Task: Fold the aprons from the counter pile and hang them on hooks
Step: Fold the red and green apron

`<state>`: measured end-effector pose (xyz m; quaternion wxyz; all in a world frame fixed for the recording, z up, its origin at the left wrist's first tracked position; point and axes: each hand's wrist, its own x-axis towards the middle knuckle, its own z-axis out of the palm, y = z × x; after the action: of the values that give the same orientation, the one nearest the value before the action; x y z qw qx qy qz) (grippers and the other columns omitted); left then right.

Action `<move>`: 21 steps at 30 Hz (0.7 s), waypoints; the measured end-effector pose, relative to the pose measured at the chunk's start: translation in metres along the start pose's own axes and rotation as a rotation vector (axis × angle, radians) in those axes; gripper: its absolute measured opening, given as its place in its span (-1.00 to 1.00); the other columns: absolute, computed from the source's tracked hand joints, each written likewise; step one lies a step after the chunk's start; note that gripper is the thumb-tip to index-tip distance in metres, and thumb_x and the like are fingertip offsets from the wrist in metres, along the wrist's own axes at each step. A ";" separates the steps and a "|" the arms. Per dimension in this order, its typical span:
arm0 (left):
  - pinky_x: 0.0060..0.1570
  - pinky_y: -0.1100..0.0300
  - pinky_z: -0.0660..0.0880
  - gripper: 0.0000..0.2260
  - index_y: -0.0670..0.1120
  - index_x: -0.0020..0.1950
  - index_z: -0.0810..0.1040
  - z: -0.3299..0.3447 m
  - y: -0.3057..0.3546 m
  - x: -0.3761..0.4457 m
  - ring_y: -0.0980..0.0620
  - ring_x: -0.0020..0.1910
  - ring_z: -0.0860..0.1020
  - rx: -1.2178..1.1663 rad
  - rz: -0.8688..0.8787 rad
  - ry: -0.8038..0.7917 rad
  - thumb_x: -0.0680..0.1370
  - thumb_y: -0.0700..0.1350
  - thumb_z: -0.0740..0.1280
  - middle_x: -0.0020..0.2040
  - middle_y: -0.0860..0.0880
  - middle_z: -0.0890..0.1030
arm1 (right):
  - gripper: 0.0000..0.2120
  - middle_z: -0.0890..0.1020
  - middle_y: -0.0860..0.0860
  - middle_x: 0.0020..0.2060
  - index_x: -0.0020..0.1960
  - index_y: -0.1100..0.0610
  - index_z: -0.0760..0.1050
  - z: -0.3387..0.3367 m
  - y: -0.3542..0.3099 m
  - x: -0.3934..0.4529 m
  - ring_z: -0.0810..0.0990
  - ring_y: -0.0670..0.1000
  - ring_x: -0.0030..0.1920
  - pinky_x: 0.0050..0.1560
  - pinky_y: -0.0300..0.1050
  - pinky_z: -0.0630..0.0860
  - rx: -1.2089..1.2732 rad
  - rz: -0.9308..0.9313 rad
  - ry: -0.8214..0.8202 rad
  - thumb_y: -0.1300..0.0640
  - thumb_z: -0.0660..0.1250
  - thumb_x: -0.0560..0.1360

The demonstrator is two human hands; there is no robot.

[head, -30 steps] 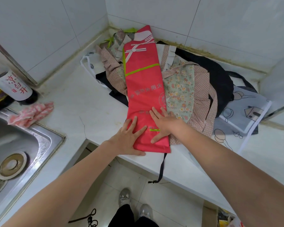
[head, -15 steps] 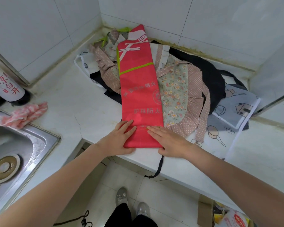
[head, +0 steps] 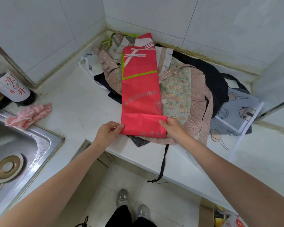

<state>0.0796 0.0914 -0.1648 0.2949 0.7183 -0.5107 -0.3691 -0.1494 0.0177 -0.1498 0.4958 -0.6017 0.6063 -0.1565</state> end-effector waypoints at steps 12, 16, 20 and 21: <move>-0.28 0.23 0.38 -0.71 -0.17 -0.25 0.48 -0.012 0.011 0.006 -0.04 -0.22 0.49 0.498 -0.169 -0.107 0.56 0.00 0.30 -0.26 -0.06 0.52 | -0.71 0.42 0.07 -0.21 -0.08 0.22 0.36 0.026 -0.007 0.016 0.50 0.18 0.00 -0.05 -0.06 0.34 -0.458 0.050 0.028 0.08 -0.01 0.66; 0.18 -0.07 0.47 -0.51 -0.25 0.26 0.45 0.006 0.016 0.008 -0.23 0.23 0.47 0.752 0.532 0.036 0.53 0.11 0.17 0.26 -0.24 0.47 | -0.71 0.40 0.05 -0.26 -0.11 0.21 0.36 0.027 -0.011 0.018 0.41 0.07 -0.08 -0.03 -0.05 0.36 -0.478 0.079 0.017 0.08 0.00 0.66; 0.47 0.03 -0.15 -0.13 -0.08 0.54 -0.21 0.028 0.009 0.012 -0.11 0.53 -0.16 1.073 0.468 -0.425 0.36 0.41 -0.32 0.55 -0.10 -0.18 | -0.73 0.52 0.14 0.03 0.21 0.26 0.34 0.023 -0.009 0.013 0.53 0.18 0.08 0.07 0.05 0.48 -0.391 0.011 0.058 0.10 0.12 0.62; 0.47 0.05 -0.17 -0.07 -0.06 0.53 -0.24 0.029 0.004 0.014 -0.09 0.53 -0.17 1.075 0.476 -0.416 0.28 0.43 -0.40 0.55 -0.08 -0.20 | -0.64 0.48 0.16 0.17 0.34 0.24 0.24 0.019 -0.011 0.006 0.51 0.19 0.13 0.09 0.07 0.49 -0.457 -0.091 0.089 0.12 0.15 0.60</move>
<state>0.0562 0.0751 -0.1807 -0.1396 0.5460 -0.8178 -0.1169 -0.1264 0.0177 -0.1519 0.3121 -0.7177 0.6192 -0.0638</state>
